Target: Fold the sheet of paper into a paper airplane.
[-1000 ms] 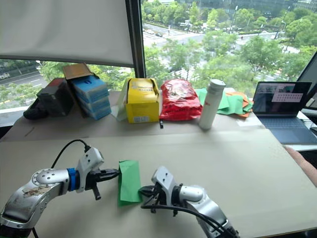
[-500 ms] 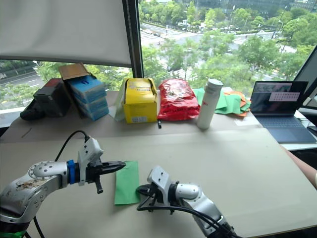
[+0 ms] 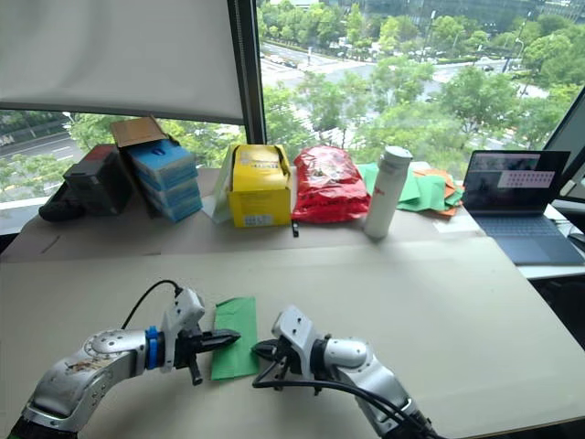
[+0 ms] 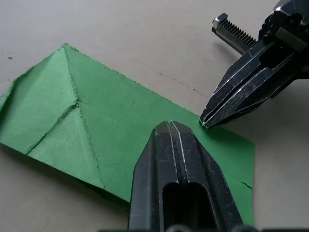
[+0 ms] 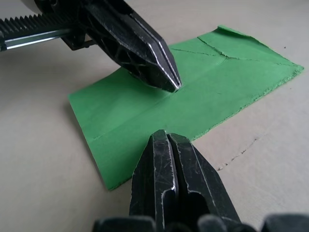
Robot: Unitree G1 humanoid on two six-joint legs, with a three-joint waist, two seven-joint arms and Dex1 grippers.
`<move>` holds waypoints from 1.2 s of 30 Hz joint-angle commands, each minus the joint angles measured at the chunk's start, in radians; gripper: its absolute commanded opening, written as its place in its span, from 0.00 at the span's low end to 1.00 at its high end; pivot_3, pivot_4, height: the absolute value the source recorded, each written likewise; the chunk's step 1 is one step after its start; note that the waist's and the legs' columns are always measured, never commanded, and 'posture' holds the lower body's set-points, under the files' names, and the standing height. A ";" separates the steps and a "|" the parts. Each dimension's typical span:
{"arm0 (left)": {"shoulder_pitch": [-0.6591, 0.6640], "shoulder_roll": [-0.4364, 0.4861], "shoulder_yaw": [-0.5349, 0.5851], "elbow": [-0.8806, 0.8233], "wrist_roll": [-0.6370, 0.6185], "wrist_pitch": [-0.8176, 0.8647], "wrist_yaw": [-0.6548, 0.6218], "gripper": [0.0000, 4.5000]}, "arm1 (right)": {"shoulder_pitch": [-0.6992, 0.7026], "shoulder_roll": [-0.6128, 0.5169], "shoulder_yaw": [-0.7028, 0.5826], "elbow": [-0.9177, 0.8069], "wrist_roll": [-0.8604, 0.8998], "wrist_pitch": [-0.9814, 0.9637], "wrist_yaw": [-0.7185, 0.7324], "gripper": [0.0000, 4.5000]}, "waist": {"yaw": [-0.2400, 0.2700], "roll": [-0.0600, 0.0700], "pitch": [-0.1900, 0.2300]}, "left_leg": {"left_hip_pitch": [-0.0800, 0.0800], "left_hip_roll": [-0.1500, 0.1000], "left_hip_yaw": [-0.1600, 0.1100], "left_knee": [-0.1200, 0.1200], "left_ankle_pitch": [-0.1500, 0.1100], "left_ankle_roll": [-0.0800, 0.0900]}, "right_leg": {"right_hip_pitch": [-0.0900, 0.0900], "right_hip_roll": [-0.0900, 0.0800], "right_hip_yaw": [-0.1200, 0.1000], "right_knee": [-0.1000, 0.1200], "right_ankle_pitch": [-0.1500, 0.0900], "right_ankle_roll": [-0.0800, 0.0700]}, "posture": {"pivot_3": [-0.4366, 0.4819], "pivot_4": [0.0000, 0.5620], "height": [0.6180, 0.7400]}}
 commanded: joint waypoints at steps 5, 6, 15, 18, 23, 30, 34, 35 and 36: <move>0.024 0.035 -0.043 0.059 0.098 -0.116 -0.017 0.00 | -0.024 -0.012 -0.043 -0.071 0.058 0.057 0.027 0.01 | 0.003 0.001 0.000 | 0.000 0.000 0.000 -0.002 0.000 0.000 | 0.000 -0.001 0.000 -0.001 0.000 0.000 | 0.48 0.27 1.00; 0.024 0.036 -0.044 0.061 0.098 -0.119 -0.021 0.00 | -0.041 -0.008 -0.052 -0.070 0.069 0.064 0.034 0.01 | 0.002 0.001 0.000 | 0.000 0.000 0.000 -0.002 0.000 0.000 | -0.001 -0.001 0.000 -0.001 0.000 0.000 | 0.48 0.27 1.00; 0.032 0.043 -0.029 0.058 0.094 -0.122 -0.024 0.00 | -0.185 -0.006 0.003 0.175 0.009 -0.056 0.139 0.01 | 0.001 0.002 0.001 | -0.001 0.000 0.000 -0.004 0.000 0.000 | -0.001 -0.001 -0.001 -0.001 0.000 -0.001 | 0.48 0.27 1.00; 0.041 0.043 -0.025 0.050 0.096 -0.121 -0.020 0.00 | -0.219 0.025 0.022 0.282 -0.020 -0.075 0.144 0.01 | -0.003 0.003 0.001 | 0.000 0.000 0.000 -0.004 0.000 0.000 | -0.001 -0.001 -0.001 -0.002 0.000 -0.001 | 0.48 0.27 1.00; 0.056 0.044 -0.023 0.030 0.091 -0.114 -0.013 0.00 | -0.282 0.065 0.007 0.452 -0.041 -0.130 0.152 0.01 | -0.006 0.003 0.001 | 0.006 0.000 0.000 -0.008 0.002 -0.002 | 0.002 -0.001 0.000 -0.001 -0.001 -0.002 | 0.48 0.27 1.00; 0.069 0.052 -0.017 0.005 0.086 -0.103 -0.009 0.00 | -0.411 0.098 -0.027 0.651 -0.059 -0.207 0.156 0.01 | -0.010 0.003 0.001 | 0.007 0.000 0.000 -0.009 0.002 -0.003 | 0.002 -0.001 0.000 0.000 -0.001 -0.003 | 0.48 0.27 1.00; 0.079 0.056 -0.018 -0.009 0.087 -0.101 -0.006 0.00 | -0.461 0.125 -0.034 0.714 -0.069 -0.242 0.162 0.01 | -0.010 0.004 0.001 | 0.007 0.000 0.000 -0.010 0.002 -0.003 | 0.002 -0.001 0.000 0.000 -0.001 -0.003 | 0.48 0.27 1.00; 0.080 0.055 -0.018 -0.013 0.087 -0.100 -0.004 0.00 | -0.470 0.133 -0.036 0.725 -0.072 -0.247 0.163 0.01 | -0.011 0.004 0.001 | 0.007 0.000 0.000 -0.010 0.002 -0.003 | 0.002 -0.001 0.000 0.000 -0.001 -0.003 | 0.48 0.27 1.00; 0.081 0.054 -0.018 -0.016 0.087 -0.099 -0.003 0.00 | -0.476 0.138 -0.039 0.734 -0.075 -0.251 0.164 0.01 | -0.012 0.004 0.001 | 0.007 0.000 0.000 -0.010 0.002 -0.003 | 0.002 -0.001 0.000 0.000 -0.001 -0.003 | 0.48 0.27 1.00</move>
